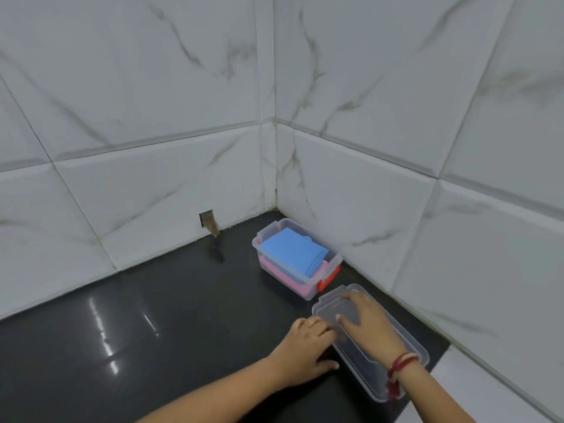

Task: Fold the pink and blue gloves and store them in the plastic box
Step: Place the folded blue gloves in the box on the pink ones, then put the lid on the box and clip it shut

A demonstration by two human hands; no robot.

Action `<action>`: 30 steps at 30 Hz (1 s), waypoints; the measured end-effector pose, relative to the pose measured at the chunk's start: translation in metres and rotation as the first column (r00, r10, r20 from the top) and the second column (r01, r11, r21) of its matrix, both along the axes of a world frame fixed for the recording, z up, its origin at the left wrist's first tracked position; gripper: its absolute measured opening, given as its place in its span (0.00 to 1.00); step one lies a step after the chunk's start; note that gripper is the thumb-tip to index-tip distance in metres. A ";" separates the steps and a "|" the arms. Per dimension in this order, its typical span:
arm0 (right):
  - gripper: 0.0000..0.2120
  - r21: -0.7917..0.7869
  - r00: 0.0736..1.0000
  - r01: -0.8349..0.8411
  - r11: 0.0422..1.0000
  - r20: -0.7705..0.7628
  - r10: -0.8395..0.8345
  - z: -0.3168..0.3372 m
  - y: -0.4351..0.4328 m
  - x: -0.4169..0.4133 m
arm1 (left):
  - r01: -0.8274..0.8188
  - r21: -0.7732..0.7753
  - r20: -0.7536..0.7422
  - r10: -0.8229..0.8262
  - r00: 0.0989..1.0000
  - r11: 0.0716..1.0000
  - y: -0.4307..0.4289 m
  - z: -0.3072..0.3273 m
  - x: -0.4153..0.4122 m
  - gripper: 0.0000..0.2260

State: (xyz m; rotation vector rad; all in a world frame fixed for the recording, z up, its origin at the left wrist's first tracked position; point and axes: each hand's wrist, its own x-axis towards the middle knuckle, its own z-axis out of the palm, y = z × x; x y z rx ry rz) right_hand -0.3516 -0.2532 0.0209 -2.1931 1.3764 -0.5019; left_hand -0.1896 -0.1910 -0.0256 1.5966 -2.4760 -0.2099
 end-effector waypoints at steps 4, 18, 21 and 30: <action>0.20 0.064 0.998 0.012 0.998 -0.060 -0.008 -0.014 0.027 -0.010 | 0.037 -0.039 0.101 -0.032 0.994 0.999 -0.007 -0.002 -0.002 0.14; 0.11 -0.173 0.935 -0.160 0.972 -0.342 0.093 0.028 0.092 0.014 | 0.174 -0.118 0.112 -0.161 0.981 0.978 0.039 0.078 0.029 0.13; 0.06 -0.223 0.946 -0.215 0.951 -0.289 0.146 0.052 0.092 0.033 | 0.070 -0.122 0.041 -0.066 0.997 0.990 0.040 0.111 0.050 0.16; 0.04 0.021 0.932 -0.201 0.979 0.312 0.185 0.100 0.012 0.054 | -0.428 0.092 -0.798 0.323 0.509 0.899 -0.006 0.124 0.135 0.17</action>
